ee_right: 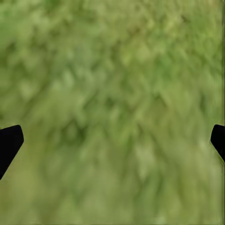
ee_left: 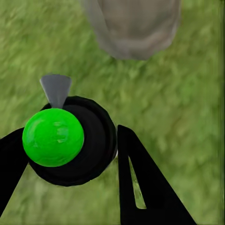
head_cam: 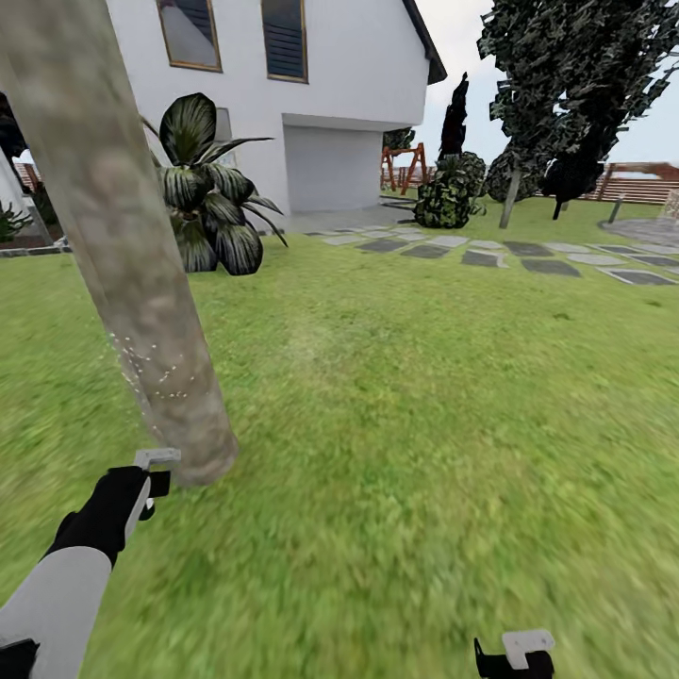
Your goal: In the garden, pick up the pesticide atomizer on the floor and spray pesticide onto both trees until each tree trunk is fully covered.
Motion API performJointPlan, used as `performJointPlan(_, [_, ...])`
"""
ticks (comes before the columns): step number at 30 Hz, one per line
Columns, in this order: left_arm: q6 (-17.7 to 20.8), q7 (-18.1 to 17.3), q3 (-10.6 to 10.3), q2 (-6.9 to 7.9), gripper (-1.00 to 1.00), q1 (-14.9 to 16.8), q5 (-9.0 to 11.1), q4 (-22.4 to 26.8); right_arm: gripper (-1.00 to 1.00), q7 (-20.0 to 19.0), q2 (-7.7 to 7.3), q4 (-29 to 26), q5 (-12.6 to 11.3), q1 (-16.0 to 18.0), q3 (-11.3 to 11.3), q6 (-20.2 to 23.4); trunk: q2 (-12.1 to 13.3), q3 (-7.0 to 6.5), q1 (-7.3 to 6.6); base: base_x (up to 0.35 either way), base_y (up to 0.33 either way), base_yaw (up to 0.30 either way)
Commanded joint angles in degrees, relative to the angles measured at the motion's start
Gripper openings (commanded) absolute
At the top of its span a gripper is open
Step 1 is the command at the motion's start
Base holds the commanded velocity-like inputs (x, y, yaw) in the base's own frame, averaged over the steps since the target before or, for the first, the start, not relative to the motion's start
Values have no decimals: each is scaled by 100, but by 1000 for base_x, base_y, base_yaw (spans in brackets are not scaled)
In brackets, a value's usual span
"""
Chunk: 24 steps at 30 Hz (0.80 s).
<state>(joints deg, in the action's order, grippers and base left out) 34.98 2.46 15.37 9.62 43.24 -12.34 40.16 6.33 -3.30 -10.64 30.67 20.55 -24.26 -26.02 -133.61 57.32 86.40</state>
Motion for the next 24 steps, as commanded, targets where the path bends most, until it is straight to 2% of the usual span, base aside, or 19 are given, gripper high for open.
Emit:
performJointPlan(1, [0, 0, -3, -1, -100, 0, -5, 0, 100, 0, 0, 0, 0, 1, 0, 0, 0, 0, 0, 262, -162, 0])
performJointPlan(11, [0, 9, 7, 4, -100, 0, -14, 8, 100, -8, 4, 0, 0, 2, 0, 0, 0, 0, 0, 255, -170, 3])
performJointPlan(24, [0, 0, -6, 6, -100, 0, -6, 9, 100, -8, 13, 0, 0, 2, 0, 0, 0, 0, 0, 38, -269, 237])
